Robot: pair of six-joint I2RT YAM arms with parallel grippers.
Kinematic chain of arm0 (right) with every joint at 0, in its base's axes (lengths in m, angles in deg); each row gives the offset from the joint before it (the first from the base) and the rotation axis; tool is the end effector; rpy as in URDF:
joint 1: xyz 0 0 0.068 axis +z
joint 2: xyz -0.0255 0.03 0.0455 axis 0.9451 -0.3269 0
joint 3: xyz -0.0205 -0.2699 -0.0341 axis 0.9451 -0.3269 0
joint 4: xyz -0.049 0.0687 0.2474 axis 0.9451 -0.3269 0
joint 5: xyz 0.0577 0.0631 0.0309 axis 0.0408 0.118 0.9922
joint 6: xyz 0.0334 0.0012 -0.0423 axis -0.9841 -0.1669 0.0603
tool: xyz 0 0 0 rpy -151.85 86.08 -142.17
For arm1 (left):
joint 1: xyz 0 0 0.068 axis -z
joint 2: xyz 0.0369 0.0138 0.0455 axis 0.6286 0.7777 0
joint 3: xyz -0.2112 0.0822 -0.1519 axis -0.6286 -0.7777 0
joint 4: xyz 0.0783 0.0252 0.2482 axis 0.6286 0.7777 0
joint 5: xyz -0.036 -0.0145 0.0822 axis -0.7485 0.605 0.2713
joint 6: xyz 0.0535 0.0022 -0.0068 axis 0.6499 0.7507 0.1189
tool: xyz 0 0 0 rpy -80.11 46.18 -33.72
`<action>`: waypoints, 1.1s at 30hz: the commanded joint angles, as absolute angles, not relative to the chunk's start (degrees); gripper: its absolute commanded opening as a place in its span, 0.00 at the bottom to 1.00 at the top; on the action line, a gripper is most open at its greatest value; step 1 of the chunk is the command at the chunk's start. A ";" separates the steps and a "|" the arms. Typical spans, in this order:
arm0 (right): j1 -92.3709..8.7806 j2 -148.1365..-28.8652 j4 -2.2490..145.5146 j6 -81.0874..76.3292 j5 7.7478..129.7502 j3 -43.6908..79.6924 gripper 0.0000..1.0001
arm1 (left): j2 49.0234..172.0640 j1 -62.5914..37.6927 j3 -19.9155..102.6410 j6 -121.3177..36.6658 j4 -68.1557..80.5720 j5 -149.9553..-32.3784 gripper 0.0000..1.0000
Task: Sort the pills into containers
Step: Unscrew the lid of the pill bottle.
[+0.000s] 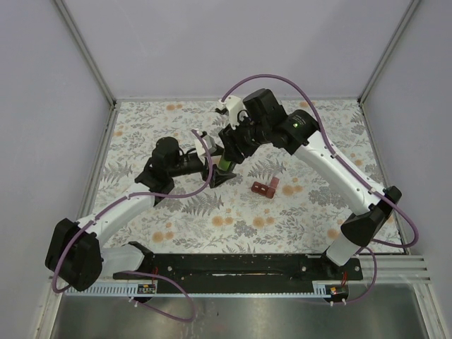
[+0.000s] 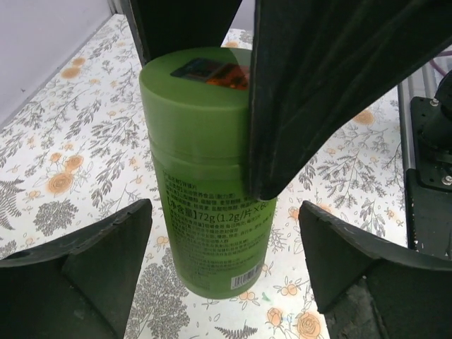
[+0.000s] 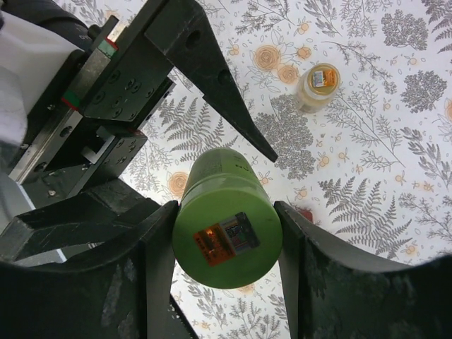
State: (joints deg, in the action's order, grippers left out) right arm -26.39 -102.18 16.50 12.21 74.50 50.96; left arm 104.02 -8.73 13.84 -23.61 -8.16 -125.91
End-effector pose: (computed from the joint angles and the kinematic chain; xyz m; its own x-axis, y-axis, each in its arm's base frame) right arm 0.2411 0.2487 0.4208 -0.3627 -0.5414 -0.7585 -0.8621 0.5040 0.0525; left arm 0.2230 -0.1579 0.3004 0.0025 0.1038 -0.9946 0.9592 0.2810 0.0317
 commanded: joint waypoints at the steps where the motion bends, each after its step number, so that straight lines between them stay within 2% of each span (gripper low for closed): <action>1: -28.03 -98.92 19.23 9.63 80.00 51.44 0.00 | 104.57 -8.10 14.02 -25.56 -15.50 -129.22 0.85; 7: -28.47 -98.39 19.32 9.71 80.80 51.00 0.00 | 105.80 -7.13 15.77 -23.63 -11.74 -127.73 0.79; 12: -28.38 -98.04 19.32 9.71 80.71 51.00 0.00 | 106.94 -7.04 17.53 -23.71 -9.62 -126.85 0.63; 14: -28.38 -97.86 19.49 9.71 80.71 50.91 0.00 | 107.12 -7.04 18.06 -23.72 -8.83 -126.41 0.52; 16: -28.38 -97.68 19.49 9.80 81.15 50.56 0.00 | 107.38 -7.04 18.59 -23.54 -7.95 -126.50 0.23; 18: -28.38 -97.42 19.58 9.80 81.15 49.86 0.00 | 107.65 -7.04 19.38 -23.37 -6.72 -126.50 0.02; 19: -28.38 -97.16 19.67 9.88 81.06 49.60 0.01 | 107.56 -7.04 19.64 -23.36 -6.28 -126.50 0.00; 21: -28.47 -96.72 19.84 9.97 80.27 48.89 0.10 | 107.30 -7.05 19.82 -23.36 -6.02 -126.32 0.00; 24: -28.38 -95.58 20.11 10.15 78.25 47.66 0.34 | 106.33 -7.13 19.47 -22.58 -5.58 -125.97 0.00; 25: -28.38 -95.14 20.20 10.32 77.29 47.31 0.51 | 105.98 -7.13 19.47 -22.05 -5.14 -125.88 0.00; 26: -28.38 -94.70 20.11 10.24 76.67 47.22 0.59 | 105.80 -7.22 19.55 -21.44 -4.61 -125.88 0.00; 33: -29.61 -92.06 19.67 10.06 75.43 47.75 0.68 | 104.48 -8.18 18.76 -20.11 -3.64 -125.80 0.00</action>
State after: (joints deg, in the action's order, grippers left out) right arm -28.40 -96.80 19.80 9.78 78.12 46.88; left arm 106.62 -6.83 17.11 -21.32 -3.96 -126.26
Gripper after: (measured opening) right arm 0.655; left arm 0.561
